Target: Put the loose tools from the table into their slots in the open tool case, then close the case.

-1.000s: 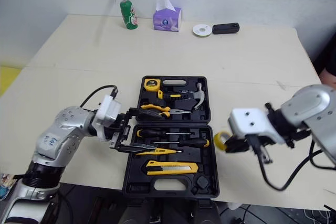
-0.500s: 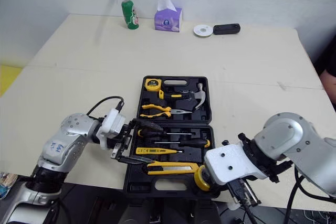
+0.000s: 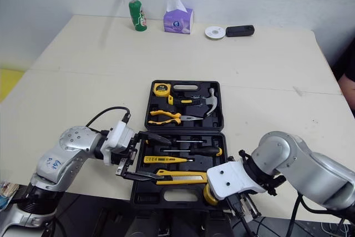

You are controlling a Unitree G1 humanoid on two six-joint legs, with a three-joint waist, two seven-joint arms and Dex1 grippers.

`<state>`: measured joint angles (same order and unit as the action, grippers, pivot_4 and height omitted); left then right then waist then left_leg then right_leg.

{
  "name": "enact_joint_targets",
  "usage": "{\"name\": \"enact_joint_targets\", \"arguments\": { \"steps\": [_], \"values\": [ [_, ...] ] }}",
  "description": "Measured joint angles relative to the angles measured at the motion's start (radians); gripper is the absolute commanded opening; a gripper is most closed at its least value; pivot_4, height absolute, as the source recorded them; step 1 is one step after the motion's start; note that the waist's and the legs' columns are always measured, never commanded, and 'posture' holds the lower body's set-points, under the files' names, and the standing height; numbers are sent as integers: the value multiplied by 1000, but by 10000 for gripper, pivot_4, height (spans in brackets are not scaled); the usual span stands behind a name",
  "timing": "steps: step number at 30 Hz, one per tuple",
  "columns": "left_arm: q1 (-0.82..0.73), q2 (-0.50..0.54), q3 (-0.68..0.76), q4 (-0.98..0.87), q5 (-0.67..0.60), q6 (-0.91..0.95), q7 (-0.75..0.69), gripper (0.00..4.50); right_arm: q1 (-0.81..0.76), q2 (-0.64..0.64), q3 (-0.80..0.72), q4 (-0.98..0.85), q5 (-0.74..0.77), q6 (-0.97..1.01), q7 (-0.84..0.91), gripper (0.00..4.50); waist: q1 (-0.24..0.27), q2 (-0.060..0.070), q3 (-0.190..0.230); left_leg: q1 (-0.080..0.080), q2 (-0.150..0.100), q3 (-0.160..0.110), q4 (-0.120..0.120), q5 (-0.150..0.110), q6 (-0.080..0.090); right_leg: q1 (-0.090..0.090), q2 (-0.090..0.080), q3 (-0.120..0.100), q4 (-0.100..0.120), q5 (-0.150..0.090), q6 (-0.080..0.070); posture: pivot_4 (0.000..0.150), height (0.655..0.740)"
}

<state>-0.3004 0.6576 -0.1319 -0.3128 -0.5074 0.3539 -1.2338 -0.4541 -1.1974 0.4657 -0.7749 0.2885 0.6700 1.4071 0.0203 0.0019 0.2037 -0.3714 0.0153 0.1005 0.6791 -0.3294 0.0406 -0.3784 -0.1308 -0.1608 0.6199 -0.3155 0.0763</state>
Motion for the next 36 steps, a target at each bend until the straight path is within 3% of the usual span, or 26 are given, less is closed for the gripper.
{"name": "enact_joint_targets", "arguments": {
  "steps": [21, 26, 36],
  "values": [
    [43, 27, 32, -57, -30, 60, 41, 45000, -30, 41, 43, 21, -95, 42, 30, 337, -4, -1, -1, 1, 1, -1, 0, 0, 0, 1, 0, 0, 0, 0, 0, 1500, 7400],
    [58, 50, 47, -76, -47, 80, 41, 45000, -31, 48, 38, 29, -66, 56, 41, 20677, -3, -1, -1, 0, 1, -1, 0, -1, 0, 1, 0, 0, -1, 0, 0, 1500, 7400],
    [86, 65, 77, -78, -48, 82, 54, 45000, -26, 7, -122, 59, 115, 69, 115, 20677, 1, -1, -1, 0, 0, -2, 0, -1, 0, 1, 0, 0, -1, 0, 0, 1500, 7400]
  ]
}}
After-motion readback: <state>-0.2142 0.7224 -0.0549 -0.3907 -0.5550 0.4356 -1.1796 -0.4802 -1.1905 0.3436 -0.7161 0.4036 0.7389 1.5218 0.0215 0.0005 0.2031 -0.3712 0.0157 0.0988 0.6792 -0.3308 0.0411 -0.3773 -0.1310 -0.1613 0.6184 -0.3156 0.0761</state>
